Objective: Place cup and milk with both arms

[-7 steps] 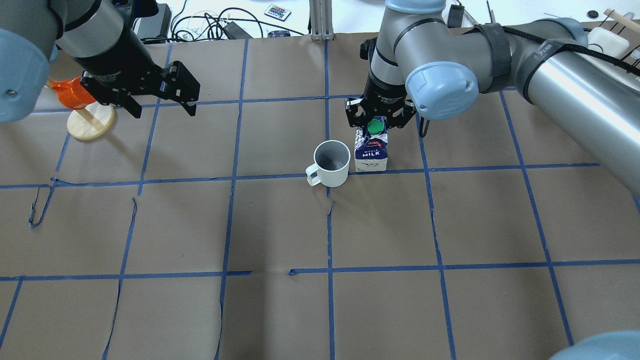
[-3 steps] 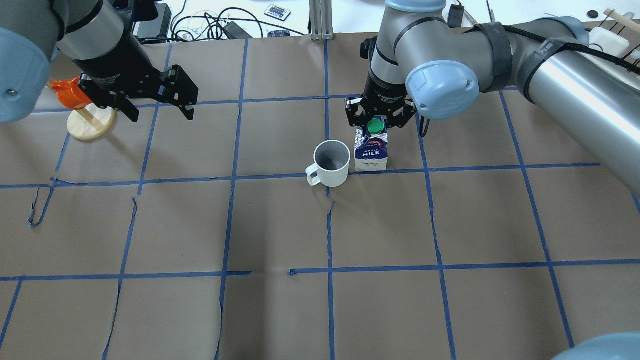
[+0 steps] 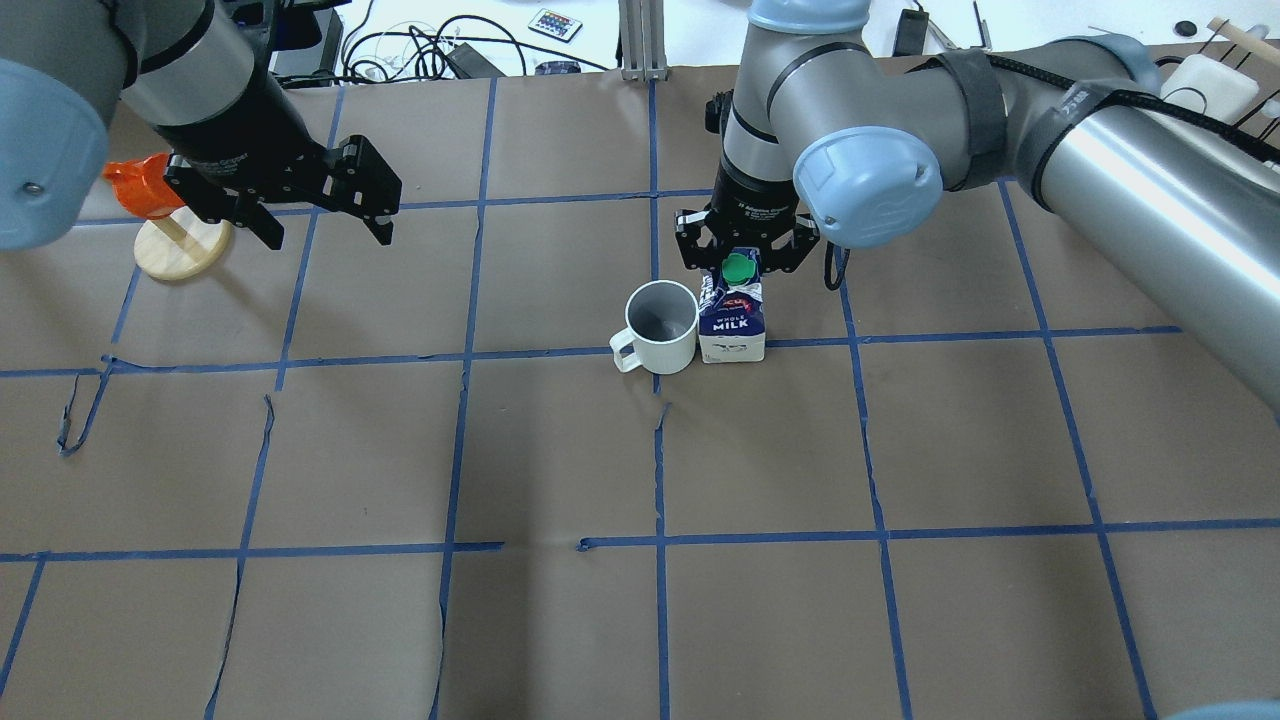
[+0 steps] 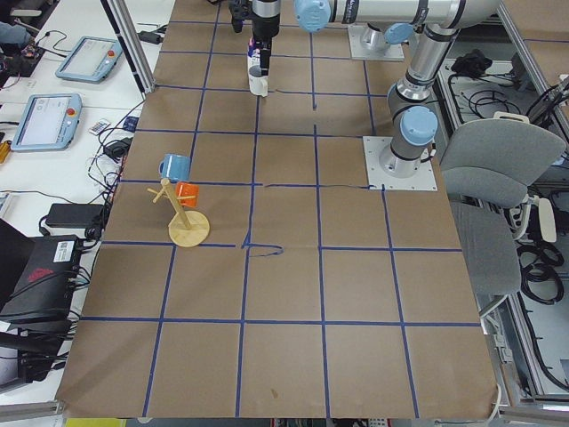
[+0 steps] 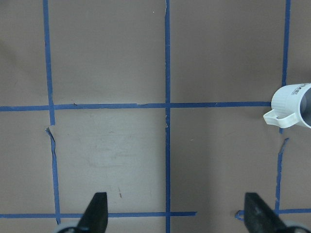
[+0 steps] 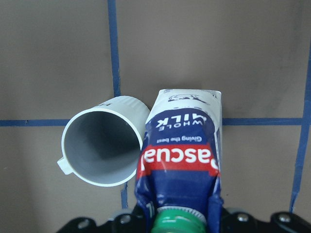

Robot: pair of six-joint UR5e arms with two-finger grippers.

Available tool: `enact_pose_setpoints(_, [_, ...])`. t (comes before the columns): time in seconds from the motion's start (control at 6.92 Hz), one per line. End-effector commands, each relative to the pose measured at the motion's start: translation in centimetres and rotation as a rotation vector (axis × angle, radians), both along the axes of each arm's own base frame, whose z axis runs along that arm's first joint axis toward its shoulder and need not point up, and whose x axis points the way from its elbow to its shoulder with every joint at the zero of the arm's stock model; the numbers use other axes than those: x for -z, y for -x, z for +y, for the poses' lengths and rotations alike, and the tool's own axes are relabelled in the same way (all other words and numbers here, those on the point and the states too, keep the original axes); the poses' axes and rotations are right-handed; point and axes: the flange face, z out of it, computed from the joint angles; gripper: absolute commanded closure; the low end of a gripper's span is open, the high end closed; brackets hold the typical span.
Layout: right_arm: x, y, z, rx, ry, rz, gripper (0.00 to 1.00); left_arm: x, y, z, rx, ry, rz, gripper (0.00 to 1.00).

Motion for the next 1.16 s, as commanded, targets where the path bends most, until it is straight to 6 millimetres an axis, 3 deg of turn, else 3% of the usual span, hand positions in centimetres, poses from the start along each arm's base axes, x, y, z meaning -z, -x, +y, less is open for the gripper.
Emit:
enact_pose_setpoints(0.0, [0.1,0.1,-0.2,-0.011,0.016,0.006,0.23,-0.1,0.0,0.0,0.0,0.002,-0.001,0.0])
enact_pose_setpoints(0.14, [-0.1,0.2,-0.3,-0.009,0.02,0.008,0.0,-0.1,0.0,0.0,0.0,0.002,-0.001,0.0])
enact_pose_setpoints(0.29, [-0.2,1.1,-0.6,0.004,0.018,0.015,0.0,-0.1,0.0,0.0,0.0,0.002,-0.001,0.0])
enact_pose_setpoints(0.58, [-3.0,3.7,-0.4,0.019,0.054,0.031,0.0,-0.1,0.0,0.0,0.0,0.002,-0.001,0.0])
enact_pose_setpoints(0.87, [-8.4,8.7,2.5,-0.066,0.047,0.104,0.0,-0.1,0.0,0.0,0.0,0.003,-0.001,0.0])
enact_pose_setpoints(1.01, [-9.8,10.9,3.9,-0.128,0.006,0.113,0.0,-0.1,0.0,0.0,0.0,0.003,-0.001,0.0])
